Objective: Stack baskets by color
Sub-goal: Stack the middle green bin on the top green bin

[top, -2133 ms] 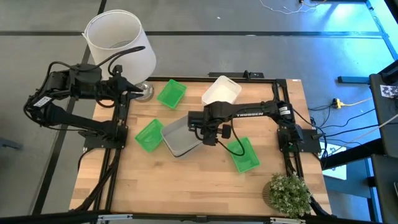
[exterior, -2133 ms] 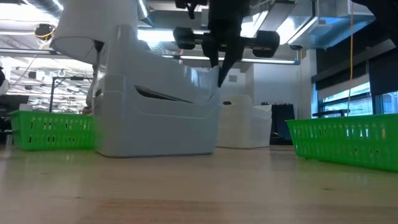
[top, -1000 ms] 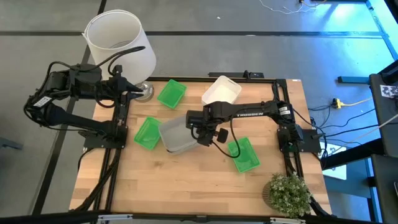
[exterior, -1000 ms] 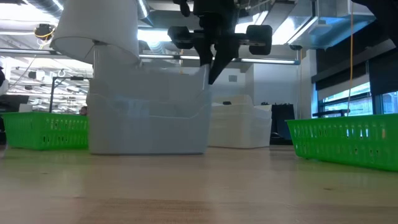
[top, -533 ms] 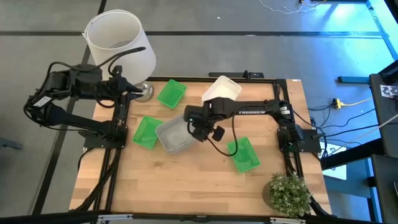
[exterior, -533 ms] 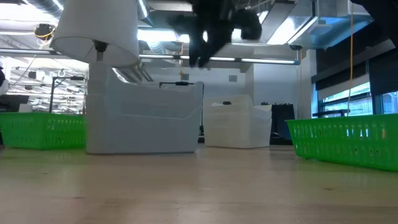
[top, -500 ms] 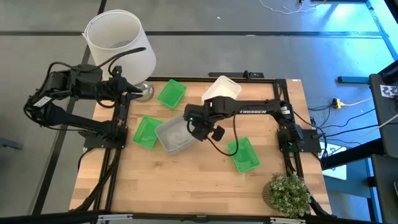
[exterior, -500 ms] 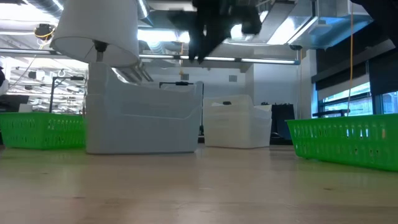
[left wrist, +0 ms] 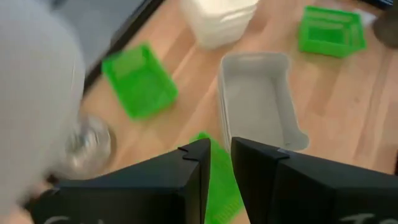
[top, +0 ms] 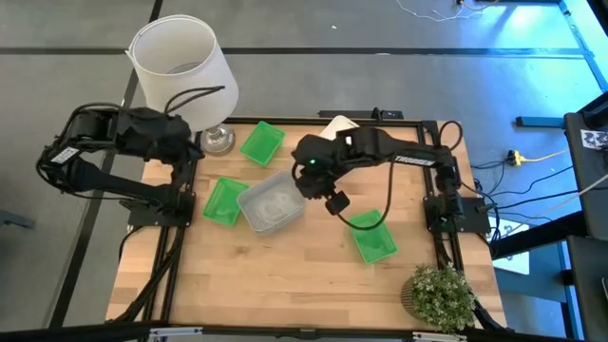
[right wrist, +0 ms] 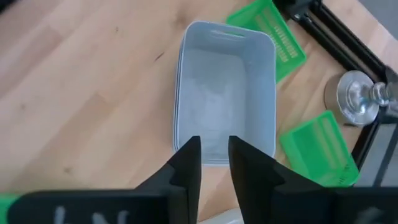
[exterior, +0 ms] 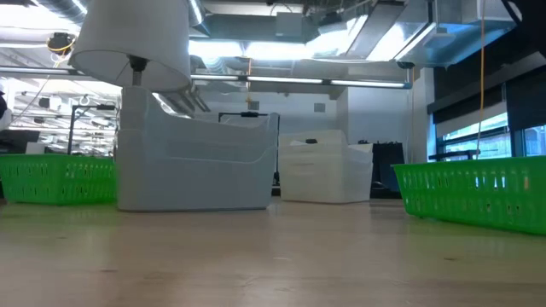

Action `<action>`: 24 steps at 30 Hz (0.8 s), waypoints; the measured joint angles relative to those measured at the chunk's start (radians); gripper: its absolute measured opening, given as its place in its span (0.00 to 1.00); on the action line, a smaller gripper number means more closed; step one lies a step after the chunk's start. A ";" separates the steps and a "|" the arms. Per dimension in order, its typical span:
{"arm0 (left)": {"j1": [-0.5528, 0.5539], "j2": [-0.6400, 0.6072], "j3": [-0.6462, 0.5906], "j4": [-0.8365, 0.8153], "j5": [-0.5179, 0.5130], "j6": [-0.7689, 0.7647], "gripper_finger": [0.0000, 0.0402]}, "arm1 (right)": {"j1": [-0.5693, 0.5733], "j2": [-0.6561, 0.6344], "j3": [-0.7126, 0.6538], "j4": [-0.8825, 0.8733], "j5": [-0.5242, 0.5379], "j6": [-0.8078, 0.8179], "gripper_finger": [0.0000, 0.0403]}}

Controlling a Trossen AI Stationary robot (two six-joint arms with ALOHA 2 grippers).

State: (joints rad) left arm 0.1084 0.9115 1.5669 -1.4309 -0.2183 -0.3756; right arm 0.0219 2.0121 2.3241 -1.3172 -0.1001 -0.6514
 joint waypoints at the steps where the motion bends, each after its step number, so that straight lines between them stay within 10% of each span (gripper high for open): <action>1: 0.000 0.004 -0.001 -0.023 0.001 -0.059 0.14 | 0.000 -0.008 0.000 0.000 0.001 0.025 0.21; 9: -0.002 -0.001 -0.189 -0.077 0.104 -0.398 0.14 | 0.002 -0.055 0.001 0.002 -0.026 0.153 0.21; 24: -0.234 -0.002 -0.584 0.056 0.286 -0.168 0.14 | 0.002 -0.062 0.001 0.029 -0.029 0.154 0.21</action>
State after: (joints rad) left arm -0.1254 0.9095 0.9827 -1.3745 0.0677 -0.5437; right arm 0.0235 1.9503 2.3249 -1.2882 -0.1293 -0.4976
